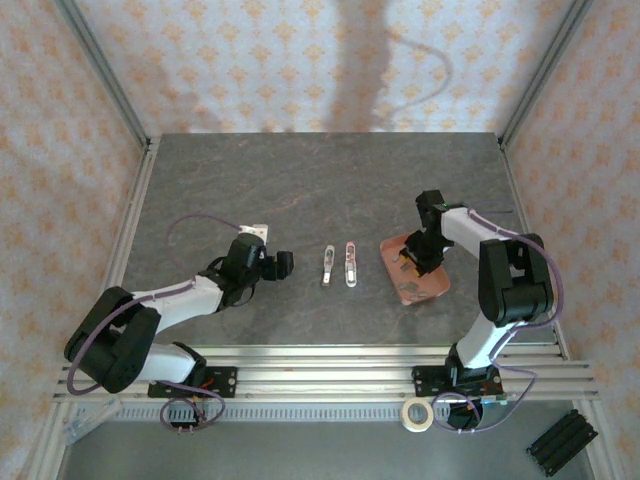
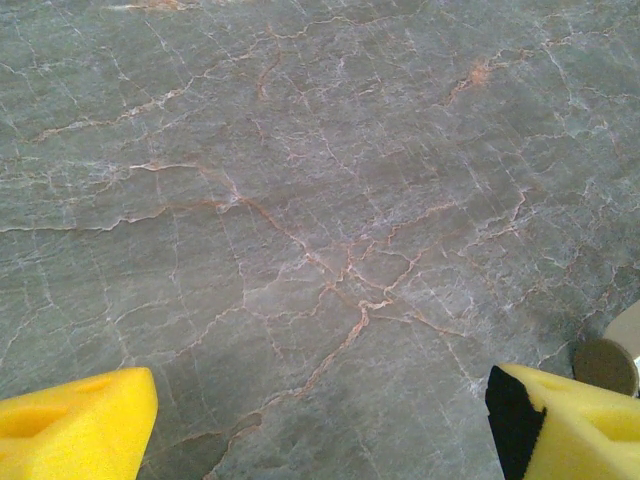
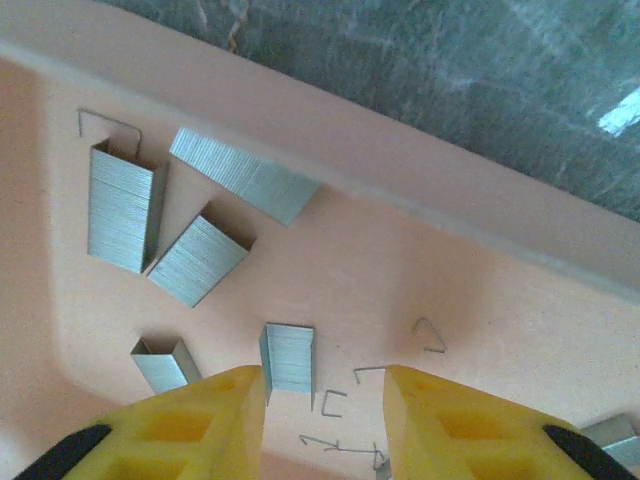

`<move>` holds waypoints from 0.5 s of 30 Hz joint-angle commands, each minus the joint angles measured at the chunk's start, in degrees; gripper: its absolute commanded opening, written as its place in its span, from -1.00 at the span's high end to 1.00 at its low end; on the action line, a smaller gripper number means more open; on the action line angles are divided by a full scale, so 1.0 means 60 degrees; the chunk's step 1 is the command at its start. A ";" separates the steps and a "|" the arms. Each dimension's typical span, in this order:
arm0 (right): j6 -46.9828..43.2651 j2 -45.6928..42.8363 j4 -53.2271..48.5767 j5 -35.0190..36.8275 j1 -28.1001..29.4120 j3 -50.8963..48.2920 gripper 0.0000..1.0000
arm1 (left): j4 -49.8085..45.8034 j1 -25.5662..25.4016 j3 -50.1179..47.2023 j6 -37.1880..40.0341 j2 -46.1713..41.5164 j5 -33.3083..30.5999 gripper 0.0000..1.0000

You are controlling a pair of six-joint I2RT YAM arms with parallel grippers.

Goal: Load the staples into the stapler

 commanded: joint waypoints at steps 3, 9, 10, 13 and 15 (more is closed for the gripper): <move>-0.0313 0.0285 -0.0475 0.0076 0.0161 0.0447 0.29 | 0.0153 0.0097 0.0273 0.0124 0.0013 -0.0080 -0.73; -0.0521 0.0582 -0.0603 0.0185 0.0229 0.0756 0.29 | 0.0101 0.0104 0.0359 0.0137 0.0044 -0.0074 -0.73; -0.0560 0.0650 -0.0627 0.0195 0.0240 0.0795 0.30 | 0.0087 0.0099 0.0373 0.0137 0.0040 -0.0083 -0.73; -0.0693 0.0860 -0.0715 0.0275 0.0240 0.0885 0.34 | 0.0058 0.0099 0.0388 0.0166 0.0055 -0.0090 -0.73; -0.0788 0.0984 -0.0838 0.0394 0.0239 0.0914 0.36 | 0.0043 0.0096 0.0403 0.0152 0.0050 -0.0096 -0.73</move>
